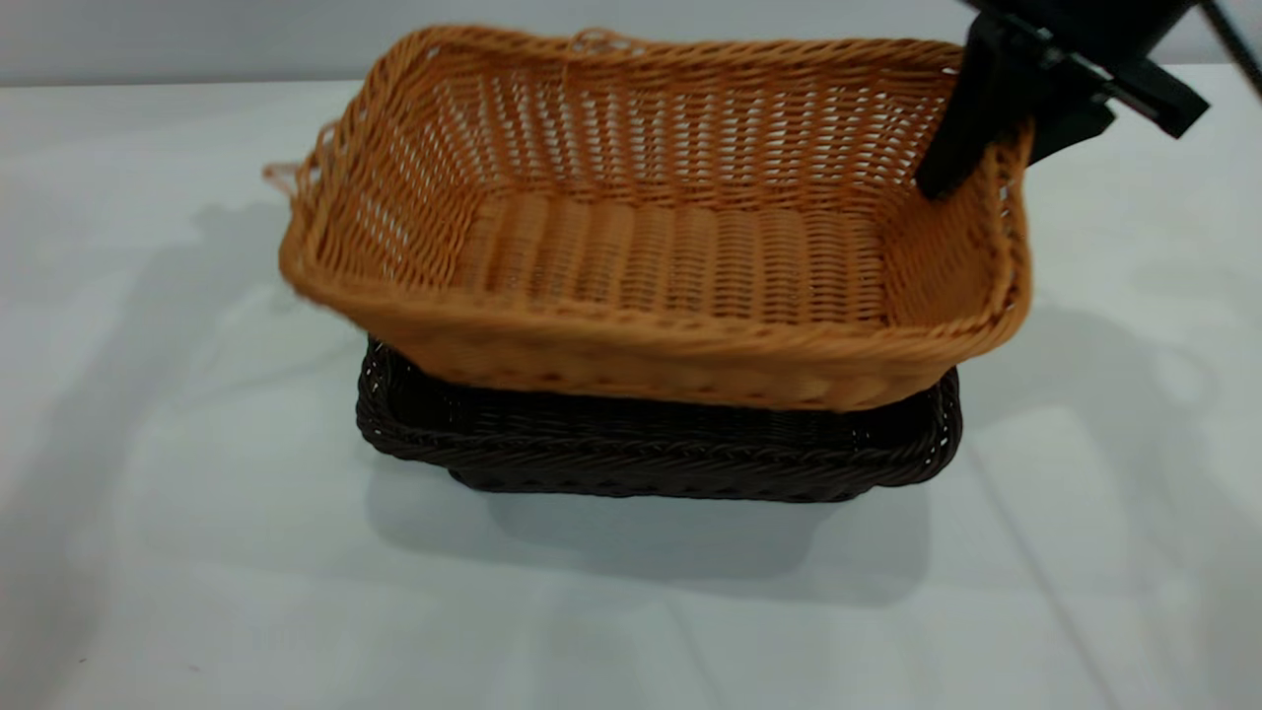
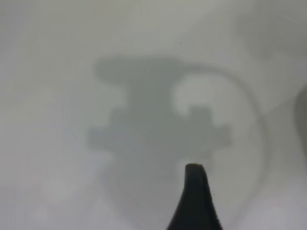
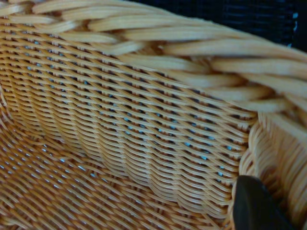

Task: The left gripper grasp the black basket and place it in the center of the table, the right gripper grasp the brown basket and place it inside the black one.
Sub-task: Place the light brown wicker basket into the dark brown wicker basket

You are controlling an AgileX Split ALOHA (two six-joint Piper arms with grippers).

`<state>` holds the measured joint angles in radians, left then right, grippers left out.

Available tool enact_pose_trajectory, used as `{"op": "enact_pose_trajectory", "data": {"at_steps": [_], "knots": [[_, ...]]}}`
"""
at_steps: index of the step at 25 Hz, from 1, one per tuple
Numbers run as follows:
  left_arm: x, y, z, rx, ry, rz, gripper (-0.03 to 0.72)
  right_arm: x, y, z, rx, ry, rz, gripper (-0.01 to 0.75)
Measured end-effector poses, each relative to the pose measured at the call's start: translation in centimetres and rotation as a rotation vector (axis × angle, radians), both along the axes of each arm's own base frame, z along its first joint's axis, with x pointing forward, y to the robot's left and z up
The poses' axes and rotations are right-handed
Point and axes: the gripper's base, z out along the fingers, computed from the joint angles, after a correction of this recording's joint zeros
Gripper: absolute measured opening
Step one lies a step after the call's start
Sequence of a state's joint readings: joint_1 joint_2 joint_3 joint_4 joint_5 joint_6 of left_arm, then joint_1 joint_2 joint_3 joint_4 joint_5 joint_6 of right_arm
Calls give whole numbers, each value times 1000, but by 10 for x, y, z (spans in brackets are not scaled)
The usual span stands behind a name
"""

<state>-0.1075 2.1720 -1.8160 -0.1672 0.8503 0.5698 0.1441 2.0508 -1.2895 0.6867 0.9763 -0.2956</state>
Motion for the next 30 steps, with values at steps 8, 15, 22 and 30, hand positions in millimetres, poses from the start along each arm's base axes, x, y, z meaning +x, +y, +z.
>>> {"op": "enact_pose_trajectory", "data": {"at_steps": [8,15,22,30], "knots": [[0,0,0,0,-1,0,507,5,7,-28,-45,2,-30,69],[1,0,0,-1,-6,0,507,6,7,-40,-51,18,-32,140],[1,0,0,-1,-6,0,507,7,8,-38,-36,-17,18,499],[-9,1,38,-9,-74,2,507,28,0,15,-156,-205,72,658]]}}
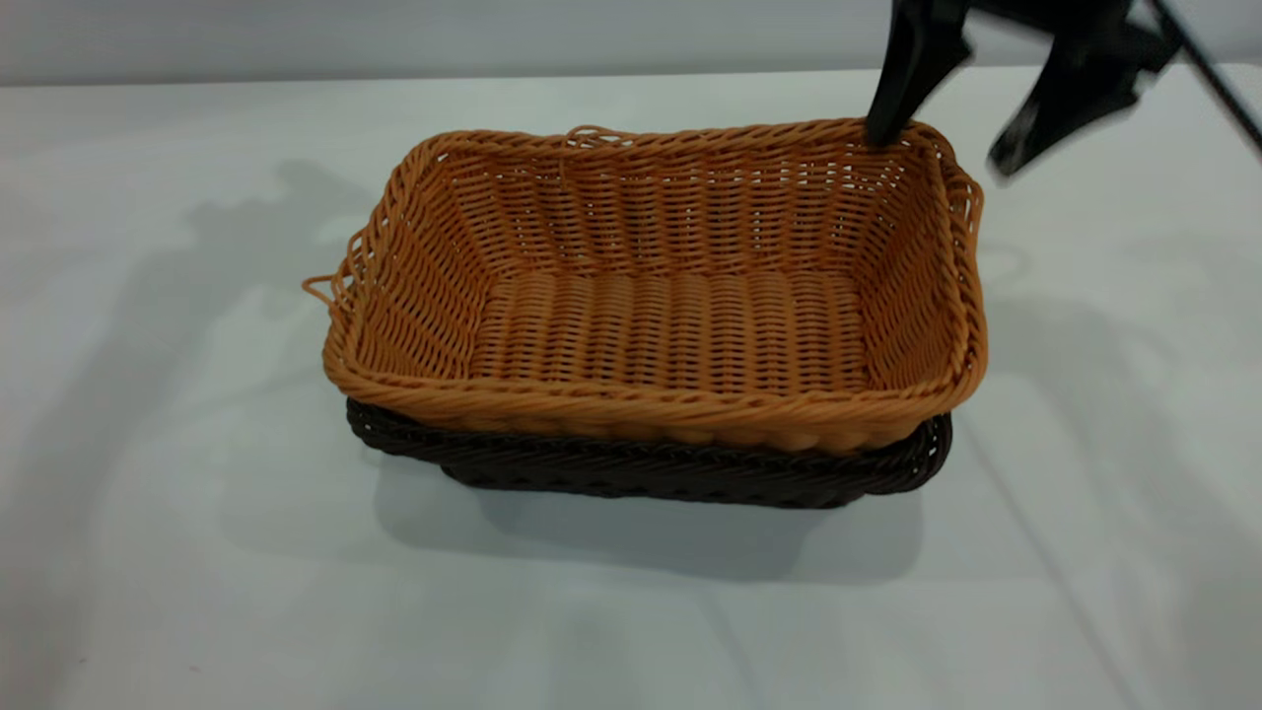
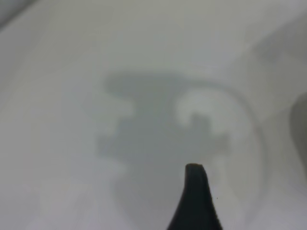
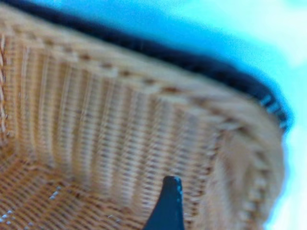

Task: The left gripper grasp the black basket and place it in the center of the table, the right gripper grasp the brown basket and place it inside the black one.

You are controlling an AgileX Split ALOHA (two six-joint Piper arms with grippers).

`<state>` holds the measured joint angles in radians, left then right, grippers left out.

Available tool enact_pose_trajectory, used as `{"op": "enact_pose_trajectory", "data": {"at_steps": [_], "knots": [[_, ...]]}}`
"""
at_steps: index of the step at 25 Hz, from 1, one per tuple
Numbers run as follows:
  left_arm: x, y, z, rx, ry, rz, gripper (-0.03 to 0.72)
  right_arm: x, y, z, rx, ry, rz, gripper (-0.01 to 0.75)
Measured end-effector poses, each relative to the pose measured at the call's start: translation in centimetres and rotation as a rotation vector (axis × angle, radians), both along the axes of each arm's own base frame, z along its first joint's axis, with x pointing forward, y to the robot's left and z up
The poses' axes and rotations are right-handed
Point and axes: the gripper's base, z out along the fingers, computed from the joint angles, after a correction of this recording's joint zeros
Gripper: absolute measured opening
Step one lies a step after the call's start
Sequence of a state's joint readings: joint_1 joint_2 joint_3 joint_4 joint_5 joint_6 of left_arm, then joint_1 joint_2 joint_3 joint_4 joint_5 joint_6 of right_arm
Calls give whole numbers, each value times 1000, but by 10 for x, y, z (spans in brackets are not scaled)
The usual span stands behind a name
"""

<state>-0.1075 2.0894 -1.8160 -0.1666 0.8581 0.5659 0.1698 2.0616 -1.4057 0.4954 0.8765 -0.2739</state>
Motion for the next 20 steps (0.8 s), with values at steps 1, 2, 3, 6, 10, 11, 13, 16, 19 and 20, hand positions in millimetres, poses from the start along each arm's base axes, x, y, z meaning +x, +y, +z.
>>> {"op": "enact_pose_trajectory", "data": {"at_steps": [1,2,3,6,10,11,13,16,19,20], "knots": [[-4,0,12,-4,-16,4,507,2,-2,13,-26,-36,7,654],[-8,1,23,-8,-30,7,507,3,-4,28,-46,-70,3,650],[-14,1,36,-11,-44,7,507,3,-7,42,-72,-99,1,643],[-35,3,73,-18,-71,6,507,-8,-15,97,-125,-211,-8,622],[-67,6,117,-36,-88,26,507,-44,-23,172,-119,-372,-20,593],[-77,7,127,-41,-84,33,507,-57,-25,192,-112,-415,-21,589],[-94,9,143,-53,-67,56,507,-86,-30,228,-97,-500,-23,586],[-115,11,167,-88,-101,113,507,-130,-37,267,-82,-578,-17,585],[-134,13,188,-140,-146,192,507,-174,-44,286,-76,-613,-3,584],[-140,13,194,-156,-158,214,507,-188,-46,289,-75,-620,-1,584]]}}
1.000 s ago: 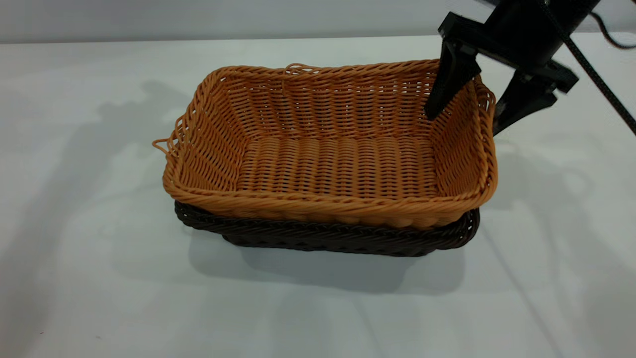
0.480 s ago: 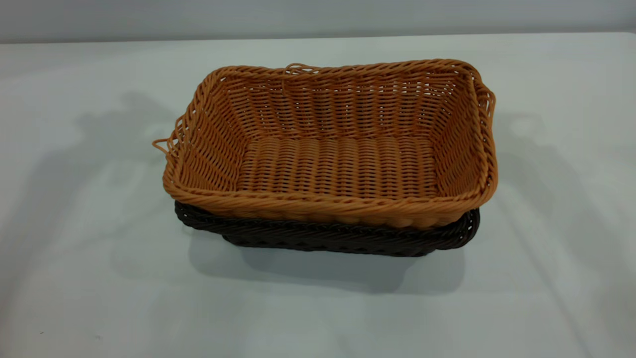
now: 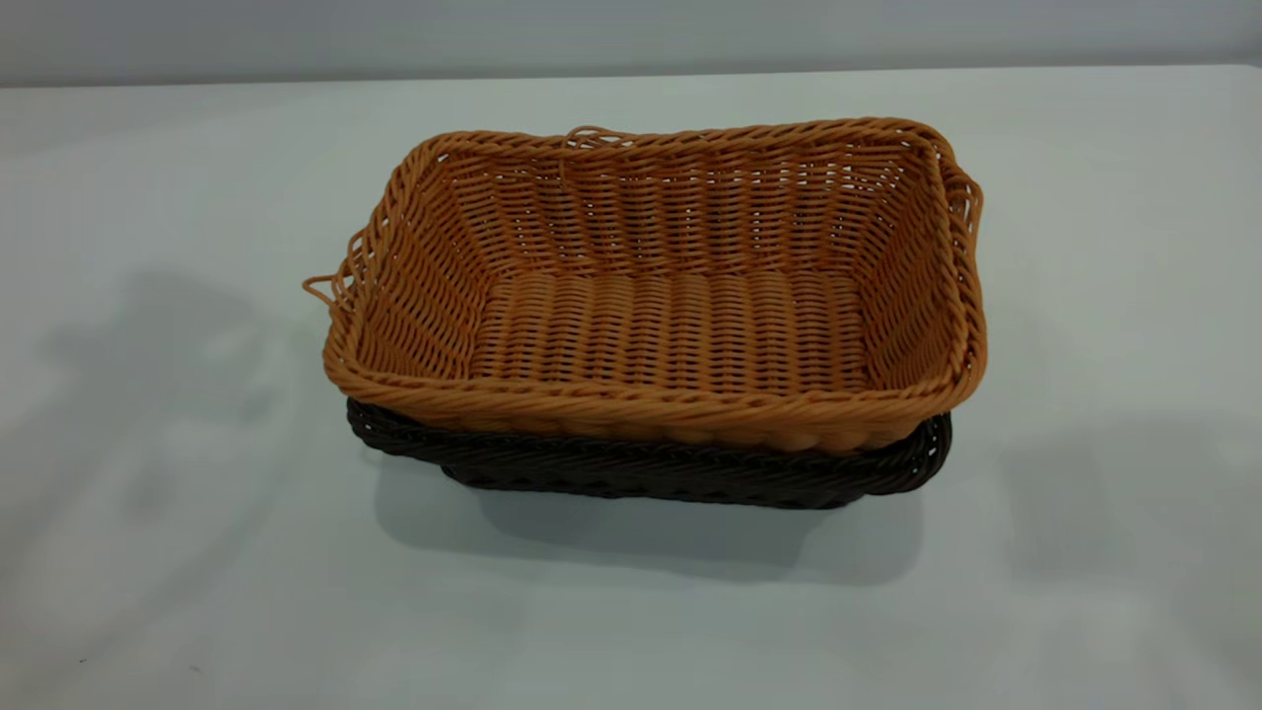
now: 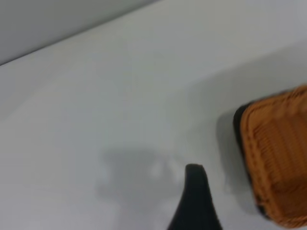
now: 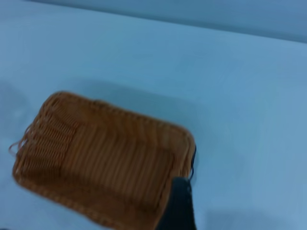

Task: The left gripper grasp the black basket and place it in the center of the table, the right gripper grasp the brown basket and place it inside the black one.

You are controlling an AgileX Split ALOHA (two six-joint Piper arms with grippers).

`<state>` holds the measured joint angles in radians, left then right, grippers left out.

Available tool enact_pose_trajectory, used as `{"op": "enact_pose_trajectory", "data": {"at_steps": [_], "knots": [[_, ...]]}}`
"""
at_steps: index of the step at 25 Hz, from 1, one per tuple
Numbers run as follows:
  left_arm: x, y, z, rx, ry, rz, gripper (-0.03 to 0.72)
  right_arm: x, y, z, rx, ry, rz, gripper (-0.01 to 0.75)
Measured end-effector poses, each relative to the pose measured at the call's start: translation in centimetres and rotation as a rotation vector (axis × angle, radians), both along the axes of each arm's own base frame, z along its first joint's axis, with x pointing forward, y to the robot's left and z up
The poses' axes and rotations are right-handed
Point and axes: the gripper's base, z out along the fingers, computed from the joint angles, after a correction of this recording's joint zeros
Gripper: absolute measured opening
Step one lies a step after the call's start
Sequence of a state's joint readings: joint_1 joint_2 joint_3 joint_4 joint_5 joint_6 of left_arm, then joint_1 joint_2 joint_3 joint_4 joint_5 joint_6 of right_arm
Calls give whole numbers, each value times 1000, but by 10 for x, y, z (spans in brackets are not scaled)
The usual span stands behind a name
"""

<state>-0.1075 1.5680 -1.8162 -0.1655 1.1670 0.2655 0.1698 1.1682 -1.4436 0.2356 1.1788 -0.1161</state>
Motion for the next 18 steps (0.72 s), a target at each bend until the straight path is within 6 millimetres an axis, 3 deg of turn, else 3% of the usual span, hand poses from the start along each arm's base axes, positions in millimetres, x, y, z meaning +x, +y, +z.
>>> {"op": "enact_pose_trajectory", "data": {"at_steps": [5,10,15,18], "knots": [[-34,4,26,-68,-61,82,507,-59,-8,-2,47,-41,-6,584],[-86,9,22,-82,-57,100,507,-113,-16,-35,55,-13,9,584],[-149,16,-15,-73,7,104,507,-161,-24,-75,56,-23,14,584],[-185,20,-40,-61,28,93,507,-180,-27,-96,54,-23,18,584]]}}
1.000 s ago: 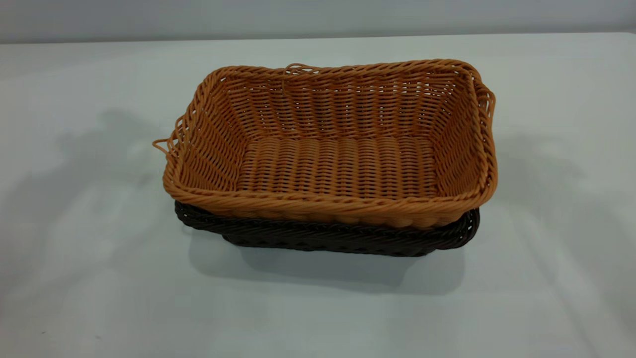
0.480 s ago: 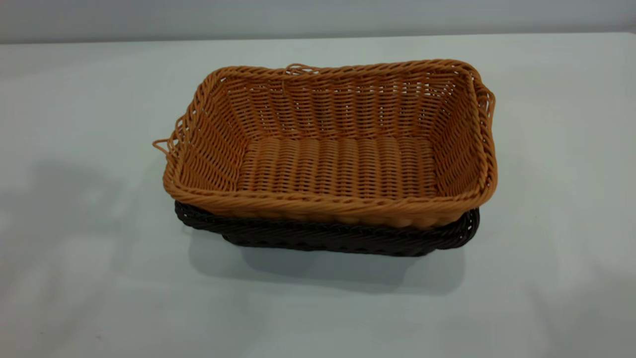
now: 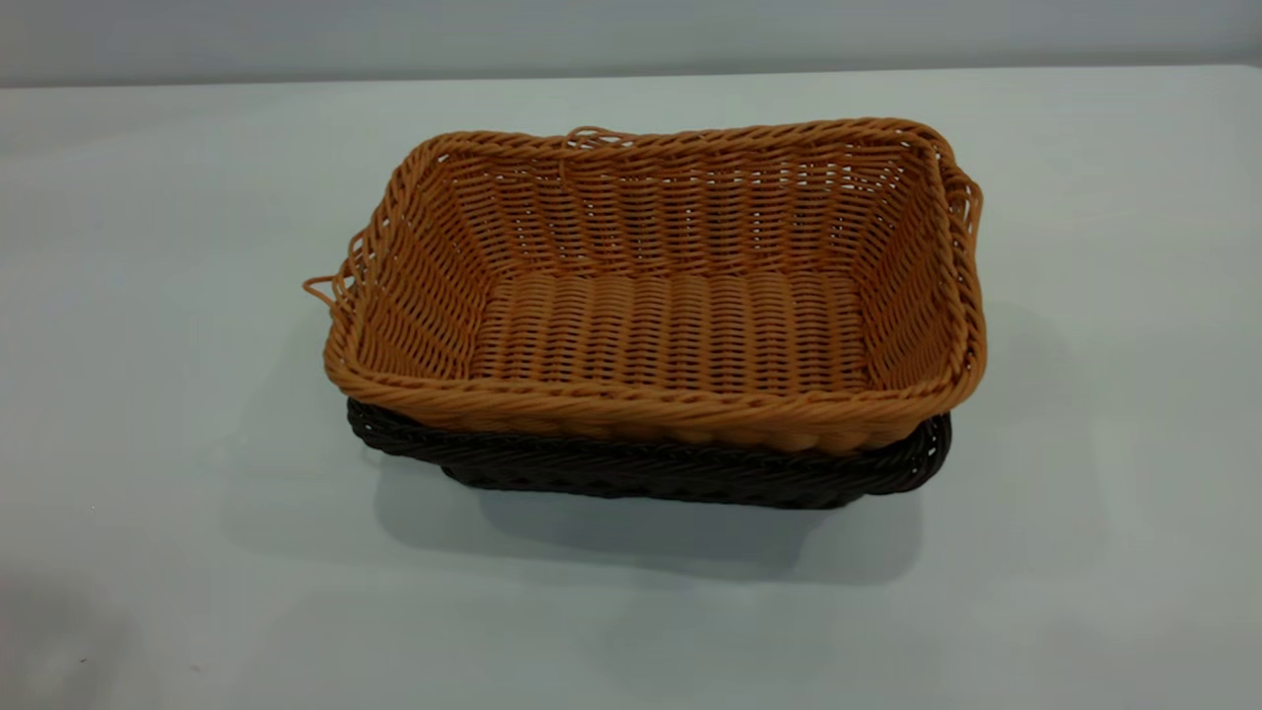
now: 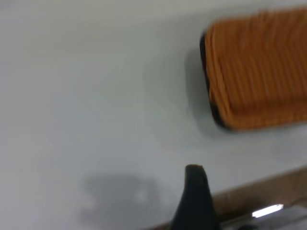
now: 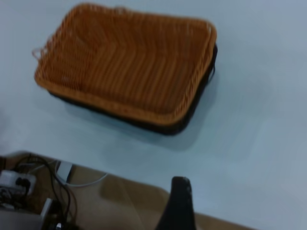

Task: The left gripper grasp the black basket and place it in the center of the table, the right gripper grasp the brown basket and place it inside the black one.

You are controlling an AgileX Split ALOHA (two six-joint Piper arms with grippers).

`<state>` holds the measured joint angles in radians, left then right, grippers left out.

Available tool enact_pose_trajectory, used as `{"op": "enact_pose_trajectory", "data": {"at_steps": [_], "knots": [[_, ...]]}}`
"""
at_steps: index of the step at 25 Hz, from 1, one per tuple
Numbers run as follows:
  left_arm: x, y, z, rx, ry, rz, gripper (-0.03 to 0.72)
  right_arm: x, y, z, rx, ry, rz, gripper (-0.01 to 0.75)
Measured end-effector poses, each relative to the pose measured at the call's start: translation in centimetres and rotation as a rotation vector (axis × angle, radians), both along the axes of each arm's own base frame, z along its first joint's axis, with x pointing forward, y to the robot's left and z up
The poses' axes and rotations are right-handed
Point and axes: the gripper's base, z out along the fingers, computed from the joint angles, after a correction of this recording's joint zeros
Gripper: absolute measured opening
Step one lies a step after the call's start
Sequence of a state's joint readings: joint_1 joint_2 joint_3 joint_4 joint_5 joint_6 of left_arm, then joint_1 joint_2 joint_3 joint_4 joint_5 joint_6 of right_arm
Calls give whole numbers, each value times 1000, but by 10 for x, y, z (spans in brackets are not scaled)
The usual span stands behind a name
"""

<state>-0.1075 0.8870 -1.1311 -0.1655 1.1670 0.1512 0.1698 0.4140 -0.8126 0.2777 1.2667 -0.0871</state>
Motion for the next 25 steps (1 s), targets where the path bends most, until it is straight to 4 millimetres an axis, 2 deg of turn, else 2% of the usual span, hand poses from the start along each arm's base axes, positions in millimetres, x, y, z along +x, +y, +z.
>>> {"op": "enact_pose_trajectory", "data": {"at_steps": [6,12,20,25], "knots": [[-63,7,-44,12,-35,-22,507,-15,-3,-27,-5,-4,5,584],[-104,11,-84,9,-88,-25,507,-18,-4,-56,-58,-53,50,584],[-130,14,-124,4,-148,-25,507,-23,-7,-79,-78,-119,40,584],[-133,14,-133,-2,-180,-20,507,-34,-9,-83,-74,-202,36,584]]}}
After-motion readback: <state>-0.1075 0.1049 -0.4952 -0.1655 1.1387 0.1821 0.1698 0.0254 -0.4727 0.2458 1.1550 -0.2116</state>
